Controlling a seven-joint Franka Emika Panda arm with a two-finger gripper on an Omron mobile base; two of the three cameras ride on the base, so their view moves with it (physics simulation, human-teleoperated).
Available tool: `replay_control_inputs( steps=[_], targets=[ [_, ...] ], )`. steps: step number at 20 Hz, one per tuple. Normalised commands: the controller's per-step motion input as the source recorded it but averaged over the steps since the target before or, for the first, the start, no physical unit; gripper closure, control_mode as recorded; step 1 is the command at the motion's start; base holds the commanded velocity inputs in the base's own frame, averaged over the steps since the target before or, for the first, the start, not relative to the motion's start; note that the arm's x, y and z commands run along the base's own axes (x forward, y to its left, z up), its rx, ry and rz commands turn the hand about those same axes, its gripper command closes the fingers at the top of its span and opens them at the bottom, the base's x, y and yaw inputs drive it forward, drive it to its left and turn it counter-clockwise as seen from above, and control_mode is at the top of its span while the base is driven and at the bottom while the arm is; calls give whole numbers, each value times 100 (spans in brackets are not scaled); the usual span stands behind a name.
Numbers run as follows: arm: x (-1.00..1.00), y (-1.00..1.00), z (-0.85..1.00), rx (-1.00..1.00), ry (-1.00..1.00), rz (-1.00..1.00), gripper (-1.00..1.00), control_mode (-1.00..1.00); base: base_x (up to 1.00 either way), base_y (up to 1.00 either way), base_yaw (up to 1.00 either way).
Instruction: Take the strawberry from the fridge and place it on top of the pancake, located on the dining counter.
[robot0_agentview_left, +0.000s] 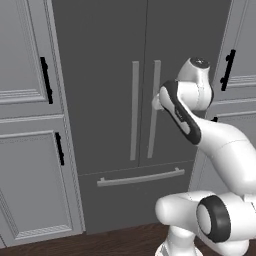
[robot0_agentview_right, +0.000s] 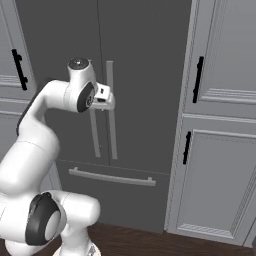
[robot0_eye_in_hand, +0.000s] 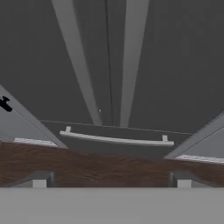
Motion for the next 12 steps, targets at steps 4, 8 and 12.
replay_control_inputs(
  steps=[4, 8, 12],
  targets=[
    [54, 1, 22, 0, -17, -2, -100, -100, 0, 0, 0],
    [55, 0, 4, 0, -10, -11, -100, -100, 0, 0, 0],
    [60, 0, -14, -2, -5, -7, -100, -100, 0, 0, 0]
  ],
)
